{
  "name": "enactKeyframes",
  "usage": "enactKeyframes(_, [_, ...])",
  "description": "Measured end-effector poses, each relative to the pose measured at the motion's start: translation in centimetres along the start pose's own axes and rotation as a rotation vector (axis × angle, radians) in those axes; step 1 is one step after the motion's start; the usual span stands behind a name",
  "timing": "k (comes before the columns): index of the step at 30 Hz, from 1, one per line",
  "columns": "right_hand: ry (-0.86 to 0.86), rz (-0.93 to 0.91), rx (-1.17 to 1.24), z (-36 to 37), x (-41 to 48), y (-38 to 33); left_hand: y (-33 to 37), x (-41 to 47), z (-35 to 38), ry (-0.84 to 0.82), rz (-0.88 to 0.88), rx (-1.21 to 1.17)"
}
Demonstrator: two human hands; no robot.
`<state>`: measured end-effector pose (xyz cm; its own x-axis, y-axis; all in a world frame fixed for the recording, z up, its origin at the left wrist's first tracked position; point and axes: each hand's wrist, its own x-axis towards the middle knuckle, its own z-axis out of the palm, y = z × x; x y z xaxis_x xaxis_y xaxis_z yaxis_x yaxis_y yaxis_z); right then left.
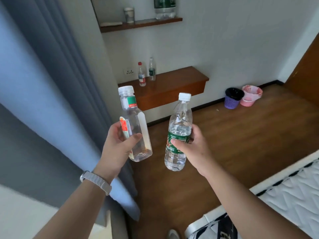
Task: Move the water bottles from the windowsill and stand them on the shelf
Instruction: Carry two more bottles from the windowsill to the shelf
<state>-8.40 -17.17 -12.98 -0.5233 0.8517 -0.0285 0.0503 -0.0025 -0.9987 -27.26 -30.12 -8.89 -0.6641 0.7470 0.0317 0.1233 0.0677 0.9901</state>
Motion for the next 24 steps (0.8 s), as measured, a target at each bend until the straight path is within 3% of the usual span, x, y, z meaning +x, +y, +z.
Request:
enactKeyframes(14, [0.091,-0.004,0.012,-4.6,11.7,-2.3,2.2,12.0,6.5,-0.055,0.003,0.032])
enactKeyframes(24, [0.236,0.069,-0.049,-5.8,18.9,-0.6,-0.8,22.4,10.8,-0.175,-0.065,0.027])
